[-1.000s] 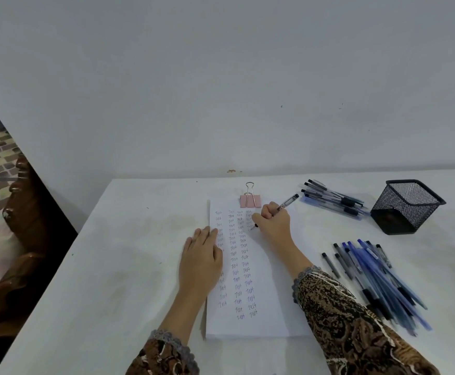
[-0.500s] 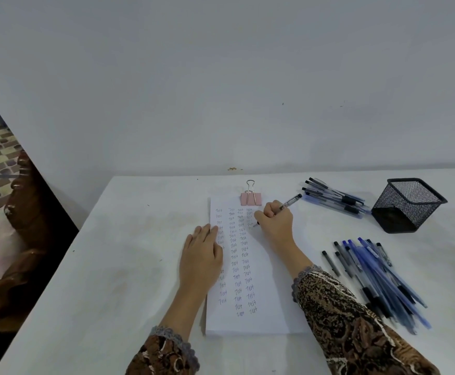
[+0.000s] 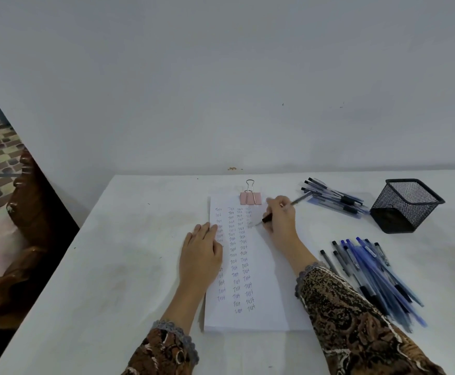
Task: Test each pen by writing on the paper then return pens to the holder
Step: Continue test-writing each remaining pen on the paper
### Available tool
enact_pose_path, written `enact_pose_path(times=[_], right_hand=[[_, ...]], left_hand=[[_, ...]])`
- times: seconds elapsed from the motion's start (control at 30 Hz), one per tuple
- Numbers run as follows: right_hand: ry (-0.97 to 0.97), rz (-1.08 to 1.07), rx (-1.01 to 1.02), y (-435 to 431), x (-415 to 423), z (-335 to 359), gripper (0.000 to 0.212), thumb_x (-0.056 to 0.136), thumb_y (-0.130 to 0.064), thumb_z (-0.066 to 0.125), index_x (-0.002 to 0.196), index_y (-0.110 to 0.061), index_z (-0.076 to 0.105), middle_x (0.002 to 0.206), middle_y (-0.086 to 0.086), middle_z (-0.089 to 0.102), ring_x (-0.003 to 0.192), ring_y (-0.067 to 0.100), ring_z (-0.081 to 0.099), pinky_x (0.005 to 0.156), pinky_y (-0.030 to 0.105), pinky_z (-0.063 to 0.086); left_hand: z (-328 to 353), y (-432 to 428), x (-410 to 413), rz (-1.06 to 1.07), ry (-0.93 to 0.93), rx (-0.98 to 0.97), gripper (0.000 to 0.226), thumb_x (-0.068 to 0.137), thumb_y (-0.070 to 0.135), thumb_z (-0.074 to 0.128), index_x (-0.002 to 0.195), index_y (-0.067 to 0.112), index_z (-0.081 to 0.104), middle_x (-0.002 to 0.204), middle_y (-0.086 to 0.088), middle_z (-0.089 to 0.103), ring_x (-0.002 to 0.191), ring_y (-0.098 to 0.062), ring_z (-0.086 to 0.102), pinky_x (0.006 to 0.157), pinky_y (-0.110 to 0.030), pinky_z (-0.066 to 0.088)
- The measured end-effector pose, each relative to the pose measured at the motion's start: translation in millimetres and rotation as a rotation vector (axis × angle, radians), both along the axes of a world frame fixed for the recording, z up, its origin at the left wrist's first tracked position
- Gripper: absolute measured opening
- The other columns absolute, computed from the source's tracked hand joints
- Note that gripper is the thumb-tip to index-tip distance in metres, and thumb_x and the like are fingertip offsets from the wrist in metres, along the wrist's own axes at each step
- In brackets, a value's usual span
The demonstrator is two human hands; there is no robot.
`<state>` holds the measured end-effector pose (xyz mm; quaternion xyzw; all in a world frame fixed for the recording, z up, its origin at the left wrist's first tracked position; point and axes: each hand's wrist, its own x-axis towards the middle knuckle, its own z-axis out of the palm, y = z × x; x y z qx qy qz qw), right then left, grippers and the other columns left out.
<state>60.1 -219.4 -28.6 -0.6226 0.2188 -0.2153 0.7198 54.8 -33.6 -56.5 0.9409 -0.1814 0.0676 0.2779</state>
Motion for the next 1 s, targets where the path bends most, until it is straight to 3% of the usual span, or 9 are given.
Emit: enact_pose_path(times=[0.07,0.13,0.3,0.43,0.53,0.67,0.8,0.9,1.0], right_hand=[[0.018,0.022,-0.011,-4,-4,5,0.023,0.099,-0.04,0.039,0.085,-0.022,0.036,0.039,-0.007,0.04,0.031,0.009,0.036,0.036,0.014,0.022],[0.017,0.054,-0.024,-3,-11,7,0.035,0.098,-0.052,0.024,0.089,-0.022,0.038,0.038,-0.006,0.036,0.028,0.009,0.032,0.037,0.014,0.018],[-0.031,0.018,0.193,10,-33,11,0.027,0.101,-0.032,0.036,0.081,-0.017,0.048,0.045,-0.004,0.046,0.034,0.01,0.034,0.038,0.017,0.025],[-0.063,-0.084,0.13,18,-45,10,0.013,0.094,-0.029,0.053,0.083,-0.023,0.053,0.054,-0.003,0.056,0.044,0.011,0.039,0.042,0.021,0.026],[-0.095,-0.137,0.123,21,-49,11,0.015,0.094,-0.023,0.055,0.08,-0.023,0.05,0.049,-0.005,0.052,0.05,0.011,0.044,0.048,0.023,0.031],[-0.089,-0.128,0.105,22,-54,15,0.015,0.092,-0.019,0.057,0.08,-0.022,0.048,0.057,0.002,0.049,0.054,0.012,0.045,0.054,0.023,0.036],[0.163,-0.009,-0.197,6,-63,30,0.012,0.092,-0.029,0.055,0.085,-0.019,0.053,0.071,0.004,0.06,0.058,0.012,0.049,0.053,0.022,0.036],[0.406,0.042,-0.613,-27,-77,50,0.017,0.089,-0.027,0.057,0.085,-0.01,0.059,0.08,0.005,0.06,0.073,0.018,0.053,0.065,0.026,0.037],[0.755,0.103,-0.961,-62,-97,61,0.016,0.086,-0.018,0.059,0.088,-0.002,0.062,0.082,0.011,0.057,0.077,0.023,0.052,0.065,0.025,0.037]], left_hand=[[0,0,0,-0.002,-0.001,-0.005,0.044,0.095,0.016,0.034,0.138,0.014,0.041,0.147,-0.001,0.038,0.139,-0.016,0.027,0.117,-0.032,0.016],[1,0,-2,-0.002,0.005,-0.016,0.043,0.095,0.015,0.035,0.137,0.013,0.043,0.145,-0.001,0.04,0.137,-0.017,0.03,0.115,-0.034,0.02],[0,1,-2,-0.002,-0.002,-0.019,0.043,0.095,0.016,0.035,0.137,0.014,0.043,0.145,-0.001,0.039,0.137,-0.018,0.03,0.115,-0.034,0.02],[0,1,-3,0.005,-0.014,-0.023,0.043,0.096,0.016,0.035,0.138,0.014,0.042,0.146,-0.001,0.039,0.138,-0.016,0.029,0.117,-0.03,0.016],[0,1,-5,0.007,-0.003,-0.019,0.043,0.097,0.017,0.033,0.14,0.015,0.04,0.148,0.0,0.035,0.14,-0.015,0.024,0.117,-0.029,0.012],[1,1,-5,0.006,0.002,-0.015,0.043,0.097,0.017,0.033,0.14,0.016,0.039,0.149,0.0,0.034,0.141,-0.015,0.022,0.117,-0.028,0.011],[1,2,-5,0.003,0.015,-0.02,0.043,0.097,0.016,0.032,0.14,0.016,0.039,0.15,0.0,0.033,0.142,-0.015,0.021,0.116,-0.028,0.011],[-1,2,-4,0.004,0.01,-0.02,0.043,0.097,0.016,0.033,0.139,0.015,0.04,0.149,0.0,0.034,0.141,-0.016,0.022,0.117,-0.03,0.013],[-1,2,-5,0.008,0.0,-0.016,0.043,0.097,0.015,0.033,0.139,0.014,0.041,0.148,0.0,0.036,0.14,-0.016,0.025,0.116,-0.03,0.015]])
